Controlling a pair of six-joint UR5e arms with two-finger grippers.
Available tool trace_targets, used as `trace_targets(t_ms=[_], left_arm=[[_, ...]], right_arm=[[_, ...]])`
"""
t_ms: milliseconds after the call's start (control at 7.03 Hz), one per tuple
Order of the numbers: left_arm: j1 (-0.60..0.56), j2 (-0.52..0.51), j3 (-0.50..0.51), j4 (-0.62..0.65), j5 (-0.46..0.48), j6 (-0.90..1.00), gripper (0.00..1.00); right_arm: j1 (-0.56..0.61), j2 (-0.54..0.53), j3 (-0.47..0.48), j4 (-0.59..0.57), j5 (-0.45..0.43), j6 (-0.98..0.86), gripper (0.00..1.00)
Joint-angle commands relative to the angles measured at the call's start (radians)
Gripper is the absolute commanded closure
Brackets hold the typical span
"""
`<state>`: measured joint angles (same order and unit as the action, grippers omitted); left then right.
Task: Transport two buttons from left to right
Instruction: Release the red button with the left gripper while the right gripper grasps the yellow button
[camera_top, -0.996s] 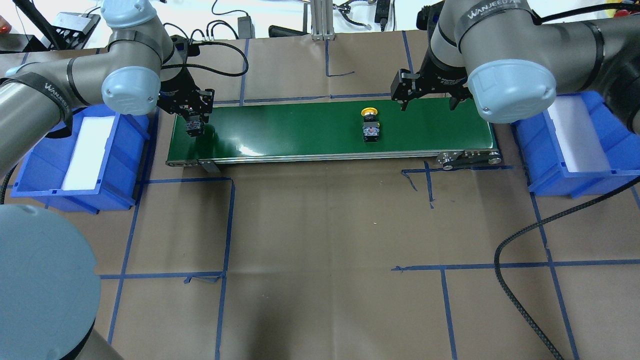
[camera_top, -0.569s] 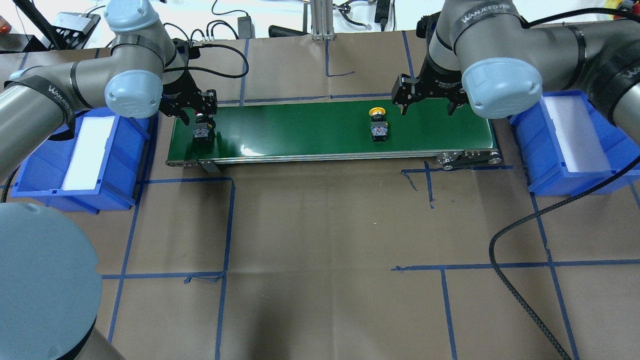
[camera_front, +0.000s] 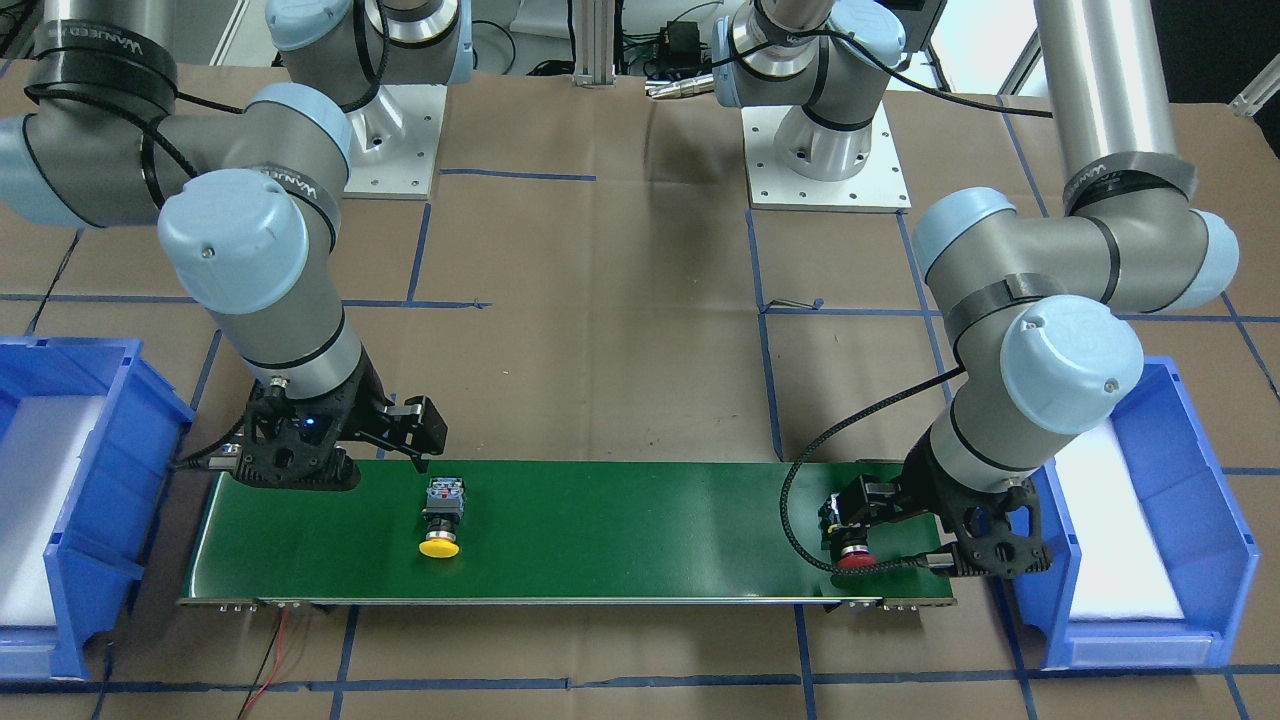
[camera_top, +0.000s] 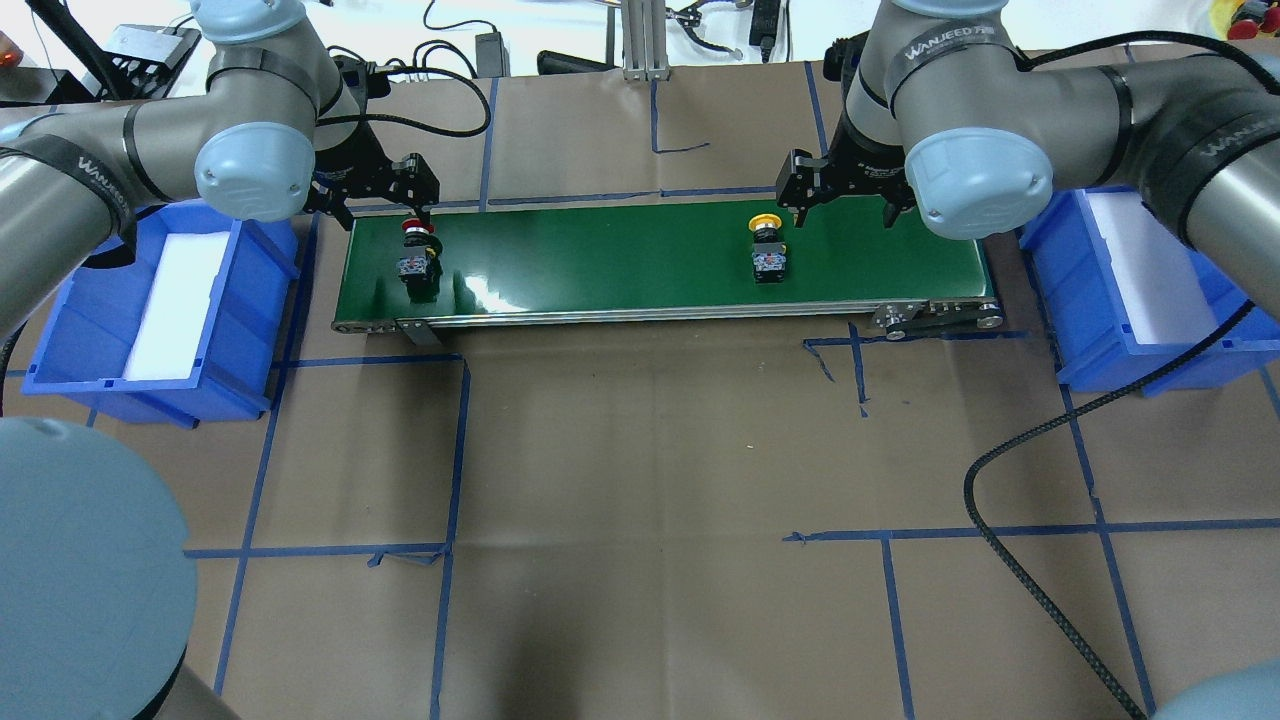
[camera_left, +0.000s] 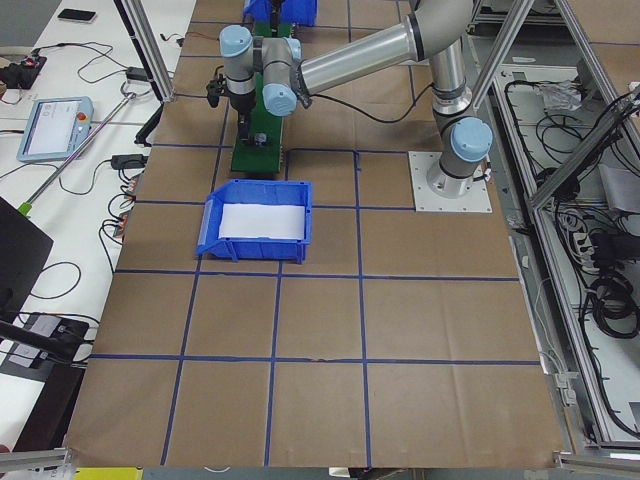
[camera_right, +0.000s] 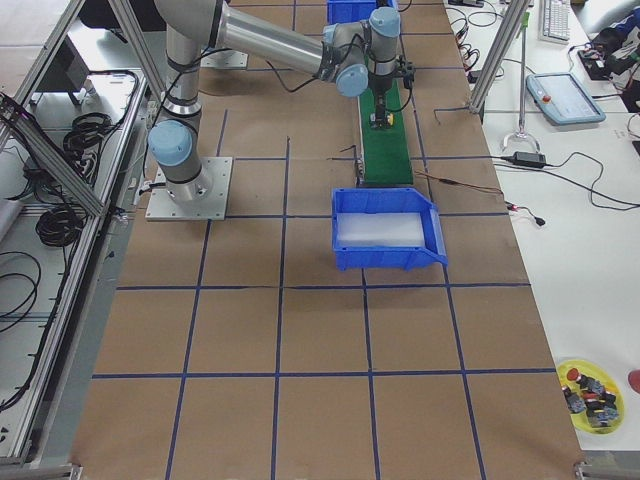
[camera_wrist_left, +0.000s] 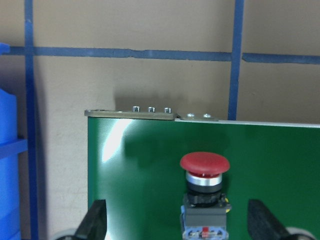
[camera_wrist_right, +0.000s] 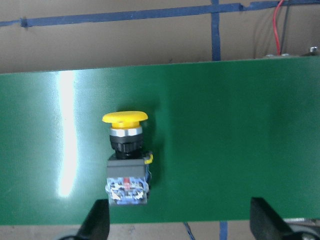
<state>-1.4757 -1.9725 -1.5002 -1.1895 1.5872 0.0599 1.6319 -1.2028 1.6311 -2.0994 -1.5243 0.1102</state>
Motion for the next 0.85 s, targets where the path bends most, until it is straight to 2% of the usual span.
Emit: trace_targets(t_ms=[0, 427, 569, 712], left_arm=[[-0.001, 0.105, 0.046, -0.196, -0.001, 0.0, 0.0], [-0.005, 0.318, 0.011, -0.4, -0.004, 0.001, 0.0], [-0.006, 0.383, 0.0, -0.435, -0.006, 0.004, 0.0], [-0.006, 0.427, -0.046, -0.432, -0.009, 0.009, 0.0]], right_arm=[[0.0, 0.095, -0.058, -0.057, 0.013, -0.003, 0.0], [0.0, 0.14, -0.06, -0.056, 0.012, -0.01, 0.0], [-0.001, 0.144, -0.059, -0.048, 0.006, -0.007, 0.08], [-0.003, 0.144, -0.057, -0.01, 0.004, -0.009, 0.41]])
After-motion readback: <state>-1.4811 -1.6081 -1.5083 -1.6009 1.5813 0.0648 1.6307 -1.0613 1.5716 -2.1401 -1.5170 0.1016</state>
